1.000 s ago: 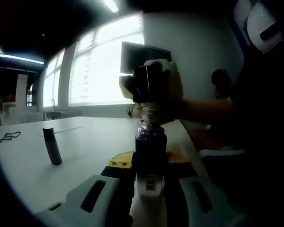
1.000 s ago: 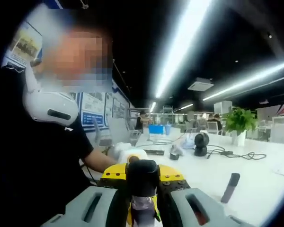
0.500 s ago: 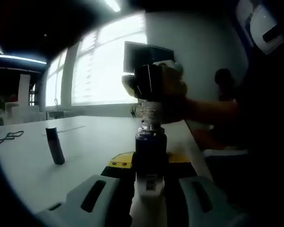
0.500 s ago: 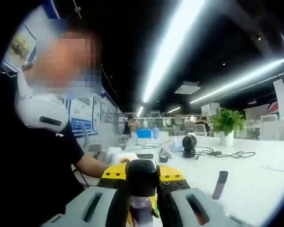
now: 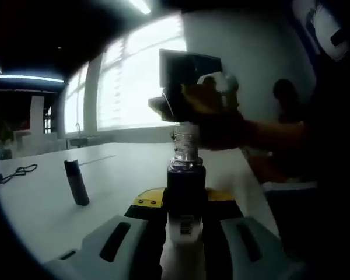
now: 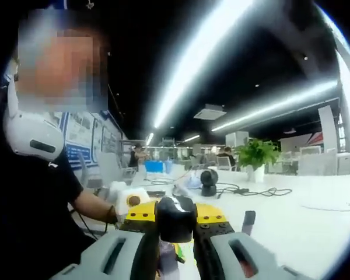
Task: Pick up cosmetic bottle twist off cap place on table pick up cap screw tight cap place on table
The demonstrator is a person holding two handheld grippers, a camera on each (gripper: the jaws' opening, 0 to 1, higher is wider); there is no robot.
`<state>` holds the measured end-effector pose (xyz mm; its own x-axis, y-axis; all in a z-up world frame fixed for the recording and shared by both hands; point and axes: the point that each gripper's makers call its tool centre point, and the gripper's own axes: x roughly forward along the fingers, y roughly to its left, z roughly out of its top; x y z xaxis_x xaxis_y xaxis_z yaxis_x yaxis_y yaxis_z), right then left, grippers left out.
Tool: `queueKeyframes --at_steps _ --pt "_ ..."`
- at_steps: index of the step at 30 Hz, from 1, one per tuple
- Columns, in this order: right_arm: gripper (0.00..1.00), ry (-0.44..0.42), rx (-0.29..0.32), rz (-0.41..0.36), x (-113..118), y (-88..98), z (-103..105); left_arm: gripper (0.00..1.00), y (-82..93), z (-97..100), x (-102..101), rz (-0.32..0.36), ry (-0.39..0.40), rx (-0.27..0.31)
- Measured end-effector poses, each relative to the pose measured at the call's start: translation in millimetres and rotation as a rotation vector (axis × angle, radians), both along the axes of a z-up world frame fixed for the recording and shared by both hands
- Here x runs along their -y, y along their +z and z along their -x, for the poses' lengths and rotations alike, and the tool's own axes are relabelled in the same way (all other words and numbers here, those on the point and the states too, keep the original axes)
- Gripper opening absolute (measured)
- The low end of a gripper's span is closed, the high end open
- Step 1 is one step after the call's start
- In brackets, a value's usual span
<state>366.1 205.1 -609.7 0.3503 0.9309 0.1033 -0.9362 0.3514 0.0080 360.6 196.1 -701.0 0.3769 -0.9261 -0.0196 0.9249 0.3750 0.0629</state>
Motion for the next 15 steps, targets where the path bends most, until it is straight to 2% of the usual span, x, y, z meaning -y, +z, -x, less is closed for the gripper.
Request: queueKeyframes --at_steps 6,11,15 --pt "0.16 -0.13 -0.004 -0.032 18 1.6 -17 0.12 3.2 -11.4 1 0.018 0.039 -0.012" --pt "0.16 -0.233 0.028 -0.025 33 1.1 -26 0.12 5.6 -24.2 4 0.035 0.067 -0.024" --pt "0.16 -0.337 0.046 -0.048 52 3.7 -37 0.12 11.6 -33.4 6 0.064 0.093 -0.036"
